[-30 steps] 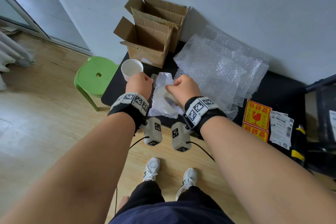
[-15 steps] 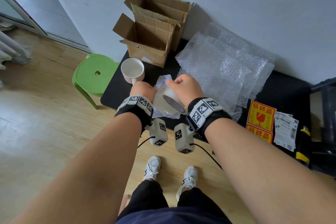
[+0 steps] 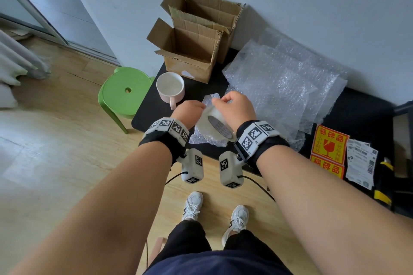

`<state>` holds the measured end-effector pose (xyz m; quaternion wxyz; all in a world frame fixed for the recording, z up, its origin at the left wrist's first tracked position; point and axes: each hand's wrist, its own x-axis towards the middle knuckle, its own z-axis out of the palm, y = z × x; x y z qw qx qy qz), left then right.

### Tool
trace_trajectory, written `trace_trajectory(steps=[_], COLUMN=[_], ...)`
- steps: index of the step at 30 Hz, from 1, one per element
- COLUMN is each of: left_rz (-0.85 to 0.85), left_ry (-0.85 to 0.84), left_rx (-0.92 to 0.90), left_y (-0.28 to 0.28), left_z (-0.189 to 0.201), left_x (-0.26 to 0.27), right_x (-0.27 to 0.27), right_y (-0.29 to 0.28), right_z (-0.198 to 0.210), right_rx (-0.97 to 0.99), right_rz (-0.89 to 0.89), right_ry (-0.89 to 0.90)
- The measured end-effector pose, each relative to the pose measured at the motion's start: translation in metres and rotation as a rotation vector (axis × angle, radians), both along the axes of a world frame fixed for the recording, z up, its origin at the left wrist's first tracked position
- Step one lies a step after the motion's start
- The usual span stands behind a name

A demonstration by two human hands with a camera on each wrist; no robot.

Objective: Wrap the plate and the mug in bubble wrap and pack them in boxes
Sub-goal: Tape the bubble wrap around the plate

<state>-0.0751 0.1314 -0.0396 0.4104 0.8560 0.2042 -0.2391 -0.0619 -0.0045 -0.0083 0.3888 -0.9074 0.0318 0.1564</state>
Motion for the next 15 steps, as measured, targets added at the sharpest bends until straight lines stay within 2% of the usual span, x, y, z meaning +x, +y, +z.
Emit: trace_trajectory(steps=[5, 10, 15], left_rz=[-0.091, -0.116, -0.027], left_ry=[0.181, 0.14, 0.072], left_rx=[-0.15, -0.1, -0.071], left_y=[0.007, 0.003, -0.004], left_z=[0.006, -0.001, -0.001], left_x=[-0.009, -0.021, -0.024], right_x=[-0.001, -0.006, -0.014], right_y=[-0.001, -0.008, -0.018], right_z=[0.003, 0.006, 0.007], right_rx=[0.008, 0.051, 0.11], right_rz=[0.007, -0.037, -0.004], right_ry=[0.013, 0.021, 0.091])
